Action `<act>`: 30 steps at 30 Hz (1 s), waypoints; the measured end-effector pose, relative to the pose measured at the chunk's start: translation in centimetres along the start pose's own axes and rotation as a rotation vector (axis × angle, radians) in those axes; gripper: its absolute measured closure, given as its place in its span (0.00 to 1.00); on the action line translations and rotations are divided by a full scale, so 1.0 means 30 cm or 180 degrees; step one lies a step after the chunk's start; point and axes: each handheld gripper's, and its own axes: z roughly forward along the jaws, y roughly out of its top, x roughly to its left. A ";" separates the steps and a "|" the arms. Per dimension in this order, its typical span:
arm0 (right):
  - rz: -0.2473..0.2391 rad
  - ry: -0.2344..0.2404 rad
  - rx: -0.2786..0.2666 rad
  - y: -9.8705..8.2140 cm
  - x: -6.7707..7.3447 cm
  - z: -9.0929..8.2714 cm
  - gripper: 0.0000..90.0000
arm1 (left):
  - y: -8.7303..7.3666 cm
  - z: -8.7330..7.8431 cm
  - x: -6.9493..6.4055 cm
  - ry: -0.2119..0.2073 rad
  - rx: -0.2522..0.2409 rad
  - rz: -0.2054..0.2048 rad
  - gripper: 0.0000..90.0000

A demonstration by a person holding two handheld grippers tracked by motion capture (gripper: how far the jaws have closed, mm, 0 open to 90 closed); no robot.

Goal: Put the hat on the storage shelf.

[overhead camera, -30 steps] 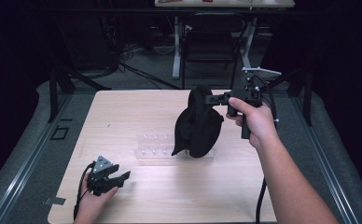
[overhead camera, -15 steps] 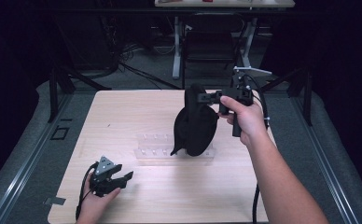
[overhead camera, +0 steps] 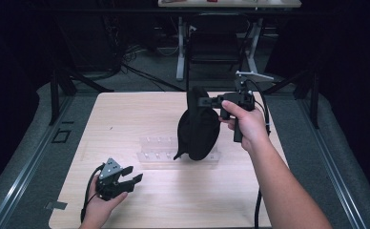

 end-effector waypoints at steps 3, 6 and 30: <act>0.0002 -0.0020 -0.0010 -0.003 -0.002 -0.005 0.98 | 0.021 0.000 -0.015 -0.0039 -0.0022 0.0044 0.54; 0.0024 -0.0009 -0.0033 -0.005 -0.005 -0.005 0.97 | 0.064 0.014 -0.038 -0.0066 -0.0027 0.0147 0.54; 0.0007 0.0074 -0.0052 -0.011 -0.003 0.030 0.97 | 0.297 0.131 -0.233 -0.0287 -0.0084 0.0656 0.71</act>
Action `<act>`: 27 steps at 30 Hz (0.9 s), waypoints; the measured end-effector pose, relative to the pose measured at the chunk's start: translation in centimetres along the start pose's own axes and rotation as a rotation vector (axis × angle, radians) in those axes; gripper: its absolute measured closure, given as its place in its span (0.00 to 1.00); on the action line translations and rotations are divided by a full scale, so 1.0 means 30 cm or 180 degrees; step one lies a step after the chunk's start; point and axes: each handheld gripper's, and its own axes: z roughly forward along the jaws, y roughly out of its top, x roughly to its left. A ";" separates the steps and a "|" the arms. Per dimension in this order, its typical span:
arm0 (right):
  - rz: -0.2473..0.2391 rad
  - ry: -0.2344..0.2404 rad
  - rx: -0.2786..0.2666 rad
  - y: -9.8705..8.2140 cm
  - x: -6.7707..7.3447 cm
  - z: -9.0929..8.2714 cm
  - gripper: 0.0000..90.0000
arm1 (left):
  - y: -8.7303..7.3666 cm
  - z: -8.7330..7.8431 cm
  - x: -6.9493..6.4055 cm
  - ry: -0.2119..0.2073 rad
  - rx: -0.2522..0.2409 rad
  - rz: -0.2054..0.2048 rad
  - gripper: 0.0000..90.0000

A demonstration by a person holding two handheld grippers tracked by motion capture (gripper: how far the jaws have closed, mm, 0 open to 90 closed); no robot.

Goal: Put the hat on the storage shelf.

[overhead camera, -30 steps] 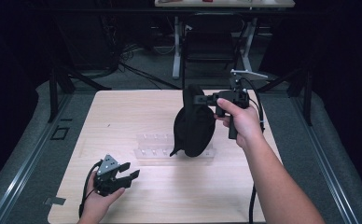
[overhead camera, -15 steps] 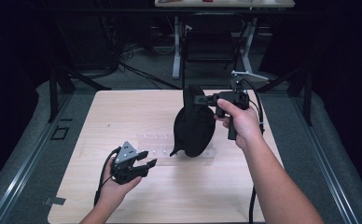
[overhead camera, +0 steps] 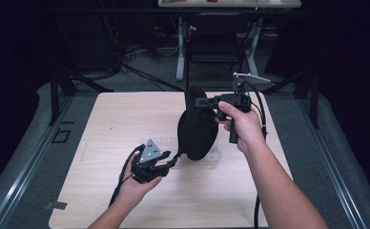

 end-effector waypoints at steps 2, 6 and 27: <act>0.0000 0.0004 0.0003 0.000 0.000 0.001 0.97 | 0.004 0.005 -0.006 0.0013 0.0012 0.0062 0.77; -0.0005 0.0000 -0.0003 -0.003 0.005 0.002 0.97 | 0.011 0.025 -0.024 0.0102 0.0101 0.0210 0.89; -0.0150 0.0135 -0.0104 -0.017 0.025 -0.080 0.91 | 0.011 0.019 -0.030 0.0223 0.0128 0.0372 0.93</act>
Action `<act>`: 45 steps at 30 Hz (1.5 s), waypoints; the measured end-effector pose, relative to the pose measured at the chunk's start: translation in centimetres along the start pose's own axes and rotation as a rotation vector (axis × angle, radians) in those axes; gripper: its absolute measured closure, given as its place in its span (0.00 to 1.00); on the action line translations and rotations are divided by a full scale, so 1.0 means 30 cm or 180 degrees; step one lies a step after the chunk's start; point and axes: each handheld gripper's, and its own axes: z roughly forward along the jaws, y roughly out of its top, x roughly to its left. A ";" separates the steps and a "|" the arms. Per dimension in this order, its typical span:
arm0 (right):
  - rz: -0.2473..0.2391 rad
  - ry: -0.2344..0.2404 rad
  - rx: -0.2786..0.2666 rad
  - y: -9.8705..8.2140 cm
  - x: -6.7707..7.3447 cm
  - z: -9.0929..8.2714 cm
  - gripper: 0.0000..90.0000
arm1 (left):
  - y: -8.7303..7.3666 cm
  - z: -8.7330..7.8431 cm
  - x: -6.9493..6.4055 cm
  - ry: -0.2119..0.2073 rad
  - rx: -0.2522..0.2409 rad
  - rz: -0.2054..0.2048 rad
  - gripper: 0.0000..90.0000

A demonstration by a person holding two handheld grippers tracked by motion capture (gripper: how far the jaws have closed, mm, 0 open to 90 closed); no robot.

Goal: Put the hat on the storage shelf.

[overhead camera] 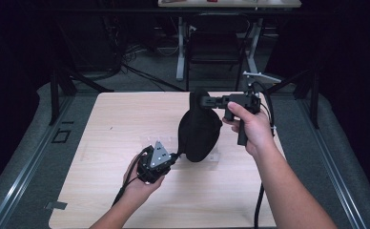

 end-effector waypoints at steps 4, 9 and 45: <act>0.0023 -0.0023 -0.0117 0.007 -0.009 -0.054 0.91 | -0.010 -0.006 0.008 0.0015 0.0000 -0.0007 0.94; 0.0013 -0.0155 -0.0132 0.006 -0.028 -0.097 0.90 | -0.021 -0.009 0.014 0.0014 -0.0007 -0.0012 0.95; 0.0037 -0.0375 -0.0144 -0.008 -0.064 -0.134 0.83 | -0.169 0.009 0.085 0.0042 0.0191 -0.0451 0.88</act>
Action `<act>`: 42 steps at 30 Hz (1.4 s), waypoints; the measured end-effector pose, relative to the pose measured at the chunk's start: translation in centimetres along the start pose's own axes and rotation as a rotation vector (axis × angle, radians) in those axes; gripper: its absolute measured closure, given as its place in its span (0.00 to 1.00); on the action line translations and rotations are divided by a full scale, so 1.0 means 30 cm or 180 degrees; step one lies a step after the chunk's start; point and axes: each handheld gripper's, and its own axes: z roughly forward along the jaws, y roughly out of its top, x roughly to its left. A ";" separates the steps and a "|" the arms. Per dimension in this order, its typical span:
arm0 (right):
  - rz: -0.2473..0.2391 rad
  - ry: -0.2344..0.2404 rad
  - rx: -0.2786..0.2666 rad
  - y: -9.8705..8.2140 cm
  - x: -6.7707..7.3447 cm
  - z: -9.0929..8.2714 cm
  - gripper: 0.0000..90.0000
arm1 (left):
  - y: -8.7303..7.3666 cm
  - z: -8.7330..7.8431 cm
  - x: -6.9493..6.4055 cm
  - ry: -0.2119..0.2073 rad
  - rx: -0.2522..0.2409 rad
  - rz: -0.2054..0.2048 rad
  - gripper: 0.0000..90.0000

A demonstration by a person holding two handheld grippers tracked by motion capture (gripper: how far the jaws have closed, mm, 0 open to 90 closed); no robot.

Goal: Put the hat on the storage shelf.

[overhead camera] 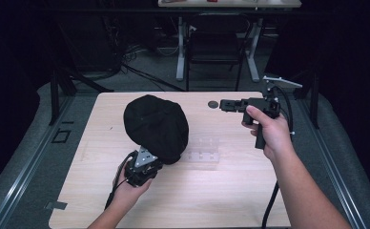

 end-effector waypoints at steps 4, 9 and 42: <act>-0.0016 -0.0008 0.0016 0.001 0.005 0.005 0.83 | -0.003 -0.003 -0.002 0.0027 0.0014 -0.0017 0.83; -0.0026 -0.0013 0.0036 0.001 0.008 0.009 0.83 | -0.011 -0.011 0.007 0.0047 0.0038 -0.0013 0.72; -0.0439 -0.0434 0.0021 -0.063 0.036 -0.041 0.70 | -0.190 -0.235 0.167 0.0274 -0.0361 -0.0979 0.49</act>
